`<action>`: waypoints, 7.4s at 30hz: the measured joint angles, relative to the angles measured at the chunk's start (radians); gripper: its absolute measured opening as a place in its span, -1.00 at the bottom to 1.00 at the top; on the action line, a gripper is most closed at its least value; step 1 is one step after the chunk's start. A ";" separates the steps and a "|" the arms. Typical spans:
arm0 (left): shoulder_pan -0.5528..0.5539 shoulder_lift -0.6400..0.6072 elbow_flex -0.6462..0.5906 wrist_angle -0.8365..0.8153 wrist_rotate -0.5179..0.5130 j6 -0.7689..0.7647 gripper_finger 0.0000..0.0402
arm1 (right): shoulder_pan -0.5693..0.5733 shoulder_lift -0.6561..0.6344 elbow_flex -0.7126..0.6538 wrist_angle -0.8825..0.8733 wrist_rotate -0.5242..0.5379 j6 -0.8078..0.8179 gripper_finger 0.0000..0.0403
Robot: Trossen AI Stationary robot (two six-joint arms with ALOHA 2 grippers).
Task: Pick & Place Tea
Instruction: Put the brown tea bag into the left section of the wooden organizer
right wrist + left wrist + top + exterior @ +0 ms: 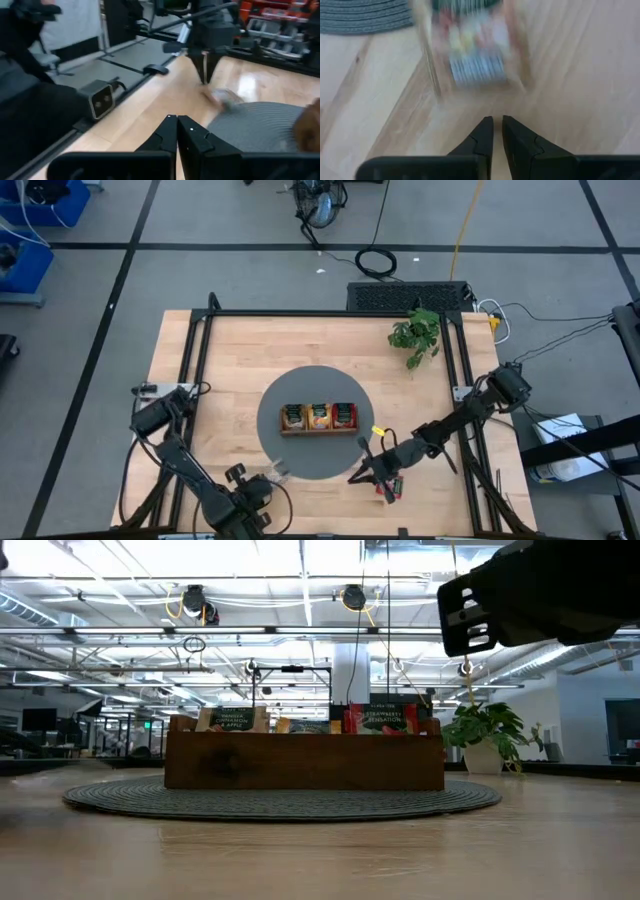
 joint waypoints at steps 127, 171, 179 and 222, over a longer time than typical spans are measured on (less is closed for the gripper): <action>0.191 0.000 -0.141 0.467 -0.224 0.475 -0.77 | -0.202 0.385 0.496 -0.463 -0.013 0.447 -0.83; -0.004 -0.157 -0.133 0.291 -0.444 0.362 -0.77 | -0.280 -0.035 0.495 -0.818 0.088 -0.239 -1.00; -0.004 -0.157 -0.133 0.291 -0.448 0.366 -0.77 | -0.367 -0.028 0.495 -0.804 0.087 -0.311 -1.00; -0.003 -0.158 -0.132 0.287 -0.449 0.367 -0.77 | -0.354 0.049 0.495 -0.709 0.144 -0.237 -1.00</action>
